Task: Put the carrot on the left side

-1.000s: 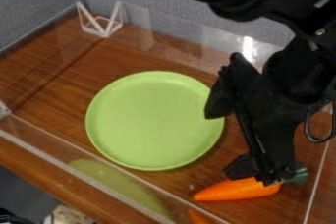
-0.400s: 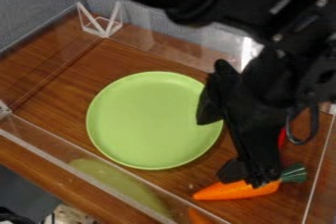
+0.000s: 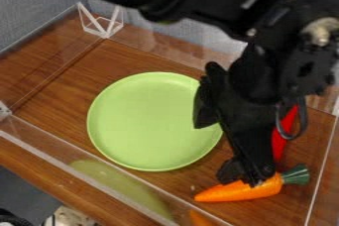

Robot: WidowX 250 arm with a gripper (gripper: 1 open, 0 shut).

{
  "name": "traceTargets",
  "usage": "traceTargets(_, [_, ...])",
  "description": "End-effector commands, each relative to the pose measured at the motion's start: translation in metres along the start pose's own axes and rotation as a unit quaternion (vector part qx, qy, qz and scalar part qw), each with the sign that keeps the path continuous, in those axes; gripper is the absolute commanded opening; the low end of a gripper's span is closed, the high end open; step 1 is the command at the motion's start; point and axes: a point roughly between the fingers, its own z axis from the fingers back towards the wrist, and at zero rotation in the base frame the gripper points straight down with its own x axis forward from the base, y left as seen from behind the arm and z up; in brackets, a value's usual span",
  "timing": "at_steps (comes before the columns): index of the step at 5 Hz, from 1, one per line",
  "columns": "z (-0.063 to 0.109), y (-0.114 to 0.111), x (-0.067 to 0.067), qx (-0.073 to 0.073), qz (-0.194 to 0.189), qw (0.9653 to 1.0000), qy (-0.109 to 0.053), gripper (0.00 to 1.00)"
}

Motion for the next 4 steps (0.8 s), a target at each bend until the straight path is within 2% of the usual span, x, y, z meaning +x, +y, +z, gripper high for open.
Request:
traceTargets(1, [0.0047,0.0059,0.0013,-0.014,0.023,0.9991,-0.033,1.00])
traceTargets(2, [0.0023,0.0049,0.0034,-0.025,0.042,0.9978,-0.044,1.00])
traceTargets(4, [0.0018,0.0021,0.0074,-0.035,0.089,0.9940,-0.054,1.00])
